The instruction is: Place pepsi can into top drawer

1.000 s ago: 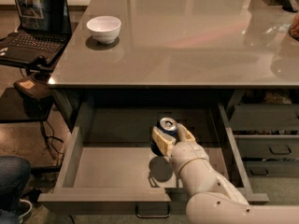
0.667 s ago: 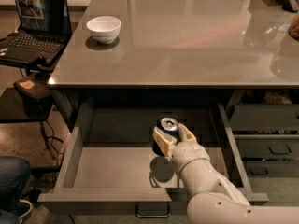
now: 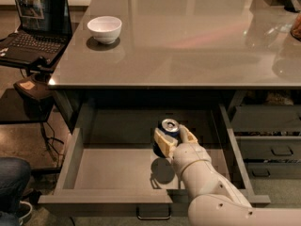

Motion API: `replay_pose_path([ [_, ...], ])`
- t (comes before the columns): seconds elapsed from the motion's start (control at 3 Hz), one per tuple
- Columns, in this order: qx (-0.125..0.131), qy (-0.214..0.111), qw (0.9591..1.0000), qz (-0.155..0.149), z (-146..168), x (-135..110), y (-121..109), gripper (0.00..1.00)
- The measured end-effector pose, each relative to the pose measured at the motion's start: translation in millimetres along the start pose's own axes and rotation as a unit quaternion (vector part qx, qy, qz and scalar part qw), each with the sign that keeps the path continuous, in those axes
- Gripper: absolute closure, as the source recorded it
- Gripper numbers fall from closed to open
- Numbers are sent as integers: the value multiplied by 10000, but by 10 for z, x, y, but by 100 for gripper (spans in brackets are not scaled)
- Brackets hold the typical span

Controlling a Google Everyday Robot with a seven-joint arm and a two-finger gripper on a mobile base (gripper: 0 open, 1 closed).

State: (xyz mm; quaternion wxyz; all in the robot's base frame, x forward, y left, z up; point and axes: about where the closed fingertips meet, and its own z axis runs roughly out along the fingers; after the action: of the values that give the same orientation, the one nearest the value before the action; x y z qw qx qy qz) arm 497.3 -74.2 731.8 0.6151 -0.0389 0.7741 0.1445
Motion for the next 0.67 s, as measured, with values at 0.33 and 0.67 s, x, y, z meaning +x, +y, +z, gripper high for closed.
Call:
replay_pose_path([
  [0.33,0,0,10000,0,0,0,0,35],
  [0.67,0,0,10000,0,0,0,0,11],
])
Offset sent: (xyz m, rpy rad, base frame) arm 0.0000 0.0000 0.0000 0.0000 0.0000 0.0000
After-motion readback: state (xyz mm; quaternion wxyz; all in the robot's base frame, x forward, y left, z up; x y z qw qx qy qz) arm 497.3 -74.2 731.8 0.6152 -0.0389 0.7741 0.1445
